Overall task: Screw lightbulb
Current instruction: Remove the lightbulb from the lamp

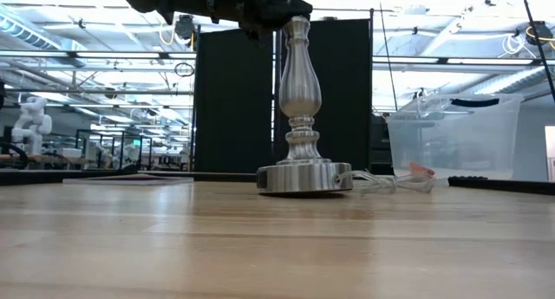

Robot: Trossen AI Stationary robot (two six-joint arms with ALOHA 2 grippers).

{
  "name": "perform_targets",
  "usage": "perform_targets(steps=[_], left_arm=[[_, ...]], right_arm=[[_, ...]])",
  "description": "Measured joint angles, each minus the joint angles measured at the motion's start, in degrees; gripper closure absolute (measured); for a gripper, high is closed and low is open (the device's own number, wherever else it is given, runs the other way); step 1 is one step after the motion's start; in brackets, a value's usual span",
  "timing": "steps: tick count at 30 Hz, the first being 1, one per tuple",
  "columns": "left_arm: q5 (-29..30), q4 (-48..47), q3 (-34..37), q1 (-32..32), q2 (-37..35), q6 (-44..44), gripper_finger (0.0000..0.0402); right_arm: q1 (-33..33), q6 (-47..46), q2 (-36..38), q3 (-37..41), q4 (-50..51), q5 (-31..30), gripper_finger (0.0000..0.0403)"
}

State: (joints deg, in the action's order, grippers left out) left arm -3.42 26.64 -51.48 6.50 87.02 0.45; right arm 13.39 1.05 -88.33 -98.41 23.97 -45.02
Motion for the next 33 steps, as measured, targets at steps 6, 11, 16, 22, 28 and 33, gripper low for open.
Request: perform_targets(steps=[6,11,16,22,28,33], left_arm=[[0.02,0.01,0.0,0.0,0.0,0.0,0.0329],[0.02,-0.08,0.0,0.0,0.0,0.01,0.0329],[0.02,-0.12,0.0,0.02,0.0,0.0,0.0329],[0.02,-0.16,0.0,0.02,0.0,0.04,0.0329],[-0.37,-0.58,0.1,0.04,-0.04,0.33,0.0329],[-0.29,-0.62,0.11,0.09,-0.13,0.43,0.0329]], right_arm=[[-0.02,-0.58,-2.84,0.0,-1.75,-6.0,0.0062],[-0.31,-0.43,-4.75,0.0,-3.3,-7.67,0.0062],[-1.08,-0.09,-5.42,0.04,-4.05,-7.19,0.0064],[-1.36,-0.25,-5.4,0.04,-4.05,-6.93,0.01],[-2.31,1.15,-5.04,0.04,-3.88,-0.63,0.0133],[-4.26,2.89,-3.92,0.04,-2.4,7.93,0.0111]])
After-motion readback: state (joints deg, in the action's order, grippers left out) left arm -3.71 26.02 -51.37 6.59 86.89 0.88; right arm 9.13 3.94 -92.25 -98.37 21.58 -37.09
